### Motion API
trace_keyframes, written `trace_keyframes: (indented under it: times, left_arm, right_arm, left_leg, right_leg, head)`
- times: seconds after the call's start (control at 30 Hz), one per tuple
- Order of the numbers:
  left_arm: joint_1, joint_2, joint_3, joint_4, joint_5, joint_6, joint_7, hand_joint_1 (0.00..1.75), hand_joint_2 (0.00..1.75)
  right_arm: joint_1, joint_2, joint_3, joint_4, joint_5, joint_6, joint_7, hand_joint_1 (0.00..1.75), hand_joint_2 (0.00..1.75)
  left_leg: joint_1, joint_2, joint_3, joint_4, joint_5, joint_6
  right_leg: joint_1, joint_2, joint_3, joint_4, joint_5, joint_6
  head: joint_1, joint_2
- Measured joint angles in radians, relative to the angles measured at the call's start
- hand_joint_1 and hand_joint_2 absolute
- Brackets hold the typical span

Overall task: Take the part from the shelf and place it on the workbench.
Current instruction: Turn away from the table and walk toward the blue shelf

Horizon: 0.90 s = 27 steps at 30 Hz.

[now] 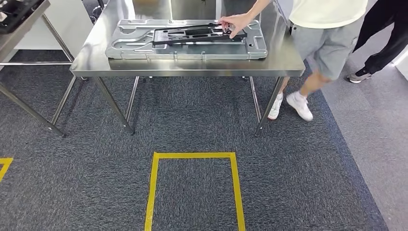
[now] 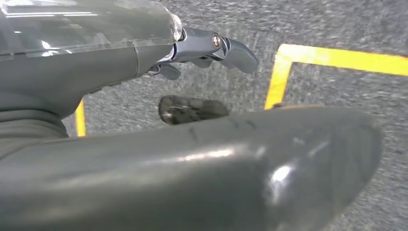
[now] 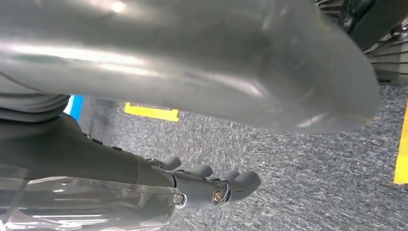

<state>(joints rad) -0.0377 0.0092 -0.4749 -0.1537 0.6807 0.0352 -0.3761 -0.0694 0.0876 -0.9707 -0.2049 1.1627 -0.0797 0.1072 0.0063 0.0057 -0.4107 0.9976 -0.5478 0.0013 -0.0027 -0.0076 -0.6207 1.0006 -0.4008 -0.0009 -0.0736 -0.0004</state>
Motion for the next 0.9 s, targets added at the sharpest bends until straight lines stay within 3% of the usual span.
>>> trace_keyframes:
  times: [0.03,0.07,0.1,0.13,0.17,0.2,0.27,0.3,0.33,0.37,0.43,0.5,0.53,0.57,0.63,0.67,0.77,0.8,0.83,0.9]
  left_arm:
    - [-0.002,0.000,-0.002,0.000,0.000,0.001,0.000,0.00,0.00]
    - [-0.003,0.000,-0.002,0.000,0.000,0.001,0.001,0.00,0.00]
    - [-0.003,-0.001,-0.003,0.000,0.000,0.001,0.001,0.00,0.00]
    - [-0.003,-0.002,-0.005,0.000,-0.001,0.001,0.002,0.00,0.00]
    - [-0.003,-0.004,-0.006,0.000,-0.002,0.001,0.002,0.00,0.00]
    - [-0.002,-0.004,-0.008,0.000,-0.003,0.001,0.002,0.00,0.00]
    - [-0.001,-0.005,-0.011,0.000,-0.006,0.001,0.001,0.00,0.00]
    - [-0.001,-0.005,-0.013,0.000,-0.007,0.000,0.000,0.00,0.00]
    - [-0.001,-0.005,-0.016,0.000,-0.009,-0.001,-0.001,0.00,0.00]
    - [-0.002,-0.005,-0.019,0.000,-0.010,-0.002,-0.002,0.00,0.00]
    - [-0.004,-0.005,-0.025,0.000,-0.010,-0.004,-0.002,0.00,0.00]
    - [-0.005,-0.005,-0.027,0.000,-0.010,-0.005,-0.002,0.00,0.00]
    - [-0.006,-0.006,-0.027,-0.001,-0.010,-0.006,-0.002,0.00,0.00]
    - [-0.006,-0.005,-0.027,-0.001,-0.010,-0.006,-0.003,0.00,0.00]
    - [-0.006,-0.003,-0.027,0.000,-0.010,-0.006,-0.003,0.00,0.00]
    - [-0.005,-0.002,-0.028,0.000,-0.010,-0.006,-0.003,0.00,0.00]
    - [-0.002,-0.001,-0.028,0.000,-0.012,-0.008,-0.004,0.00,0.00]
    - [-0.002,-0.001,-0.029,0.000,-0.014,-0.008,-0.004,0.00,0.00]
    - [-0.003,-0.001,-0.029,0.000,-0.016,-0.008,-0.004,0.00,0.00]
    - [-0.005,0.000,-0.032,0.000,-0.020,-0.008,-0.005,0.00,0.00]
  right_arm:
    - [0.001,0.000,-0.002,0.000,0.000,0.000,-0.001,0.00,0.00]
    - [0.002,-0.001,-0.004,0.000,0.000,0.001,-0.002,0.00,0.00]
    - [0.003,-0.002,-0.006,0.000,-0.001,0.001,-0.003,0.00,0.00]
    - [0.003,-0.004,-0.008,0.000,-0.001,0.002,-0.005,0.00,0.00]
    - [0.004,-0.005,-0.010,0.000,-0.002,0.003,-0.007,0.00,0.00]
    - [0.005,-0.006,-0.012,0.000,-0.003,0.005,-0.009,0.00,0.00]
    - [0.008,-0.007,-0.015,0.000,-0.005,0.008,-0.015,0.00,0.00]
    - [0.009,-0.007,-0.017,0.000,-0.007,0.010,-0.017,0.00,0.00]
    - [0.010,-0.007,-0.018,0.000,-0.009,0.011,-0.018,0.00,0.00]
    - [0.009,-0.008,-0.020,0.000,-0.011,0.012,-0.018,0.00,0.00]
    - [0.007,-0.011,-0.023,0.000,-0.015,0.015,-0.019,0.00,0.00]
    - [0.003,-0.016,-0.026,0.000,-0.016,0.016,-0.020,0.00,0.00]
    - [0.001,-0.018,-0.028,0.000,-0.016,0.016,-0.020,0.00,0.00]
    - [0.001,-0.019,-0.029,0.000,-0.016,0.017,-0.021,0.00,0.00]
    - [0.001,-0.019,-0.031,0.000,-0.017,0.019,-0.022,0.00,0.00]
    - [0.001,-0.019,-0.032,0.000,-0.017,0.019,-0.023,0.00,0.00]
    - [0.003,-0.020,-0.034,0.000,-0.021,0.019,-0.023,0.00,0.00]
    - [0.004,-0.020,-0.035,0.000,-0.022,0.019,-0.023,0.00,0.00]
    - [0.004,-0.020,-0.035,0.000,-0.023,0.019,-0.023,0.00,0.00]
    - [0.003,-0.020,-0.038,0.000,-0.025,0.019,-0.023,0.00,0.00]
  left_leg:
    - [-0.006,0.000,0.026,-0.046,-0.013,0.006]
    - [-0.009,0.000,0.028,-0.065,-0.012,0.011]
    - [-0.010,0.002,0.018,-0.065,0.000,0.017]
    - [-0.010,0.005,0.006,-0.067,0.014,0.026]
    - [-0.008,0.008,-0.008,-0.069,0.029,0.033]
    - [-0.008,0.011,-0.024,-0.068,0.042,0.040]
    - [-0.011,0.011,-0.061,-0.062,0.067,0.046]
    - [-0.012,0.011,-0.082,-0.057,0.080,0.047]
    - [-0.014,0.011,-0.106,-0.049,0.092,0.046]
    - [-0.014,0.011,-0.130,-0.039,0.103,0.044]
    - [-0.014,0.011,-0.175,-0.013,0.119,0.040]
    - [-0.016,0.011,-0.205,0.013,0.131,0.032]
    - [-0.017,0.012,-0.214,0.020,0.139,0.027]
    - [-0.017,0.013,-0.220,0.024,0.149,0.021]
    - [-0.014,0.010,-0.230,0.031,0.147,0.009]
    - [-0.012,0.008,-0.238,0.049,0.120,0.002]
    - [-0.002,0.004,-0.271,0.199,-0.026,-0.015]
    - [0.002,0.004,-0.276,0.255,-0.049,-0.020]
    - [0.006,0.004,-0.271,0.292,-0.046,-0.024]
    - [0.013,0.003,-0.220,0.277,0.012,-0.028]
  right_leg:
    - [-0.002,-0.001,-0.003,-0.002,0.011,0.007]
    - [-0.004,-0.003,-0.006,-0.006,0.024,0.014]
    - [-0.007,-0.002,-0.010,-0.008,0.028,0.020]
    - [-0.009,0.000,-0.018,0.000,0.013,0.025]
    - [-0.010,0.002,-0.027,0.025,-0.025,0.029]
    - [-0.011,0.004,-0.040,0.069,-0.081,0.030]
    - [-0.011,0.004,-0.064,0.197,-0.184,0.032]
    - [-0.011,0.004,-0.068,0.254,-0.202,0.034]
    - [-0.011,0.004,-0.062,0.289,-0.193,0.035]
    - [-0.011,0.004,-0.041,0.293,-0.165,0.035]
    - [-0.010,0.004,0.053,0.202,-0.119,0.030]
    - [-0.005,0.004,0.168,0.048,-0.144,0.020]
    - [-0.003,0.004,0.200,-0.003,-0.162,0.015]
    - [0.000,0.005,0.211,-0.030,-0.170,0.009]
    - [-0.004,0.002,0.194,-0.030,-0.154,-0.005]
    - [-0.006,-0.001,0.184,-0.030,-0.141,-0.012]
    - [-0.007,-0.007,0.140,-0.029,-0.102,-0.023]
    - [-0.007,-0.007,0.121,-0.027,-0.089,-0.022]
    - [-0.007,-0.007,0.101,-0.024,-0.075,-0.020]
    - [-0.008,-0.006,0.058,-0.013,-0.050,-0.013]
  head:
    - [0.000,0.000]
    - [0.000,0.000]
    - [0.000,0.000]
    - [0.000,0.000]
    - [0.000,0.000]
    - [0.000,0.000]
    - [0.000,0.000]
    - [0.000,0.000]
    - [0.000,0.000]
    - [0.000,0.000]
    - [0.000,0.000]
    - [0.000,0.000]
    - [0.000,0.000]
    - [0.000,0.000]
    - [0.000,0.000]
    - [0.000,0.000]
    - [0.000,0.000]
    - [0.000,0.000]
    - [0.000,0.000]
    - [0.000,0.000]
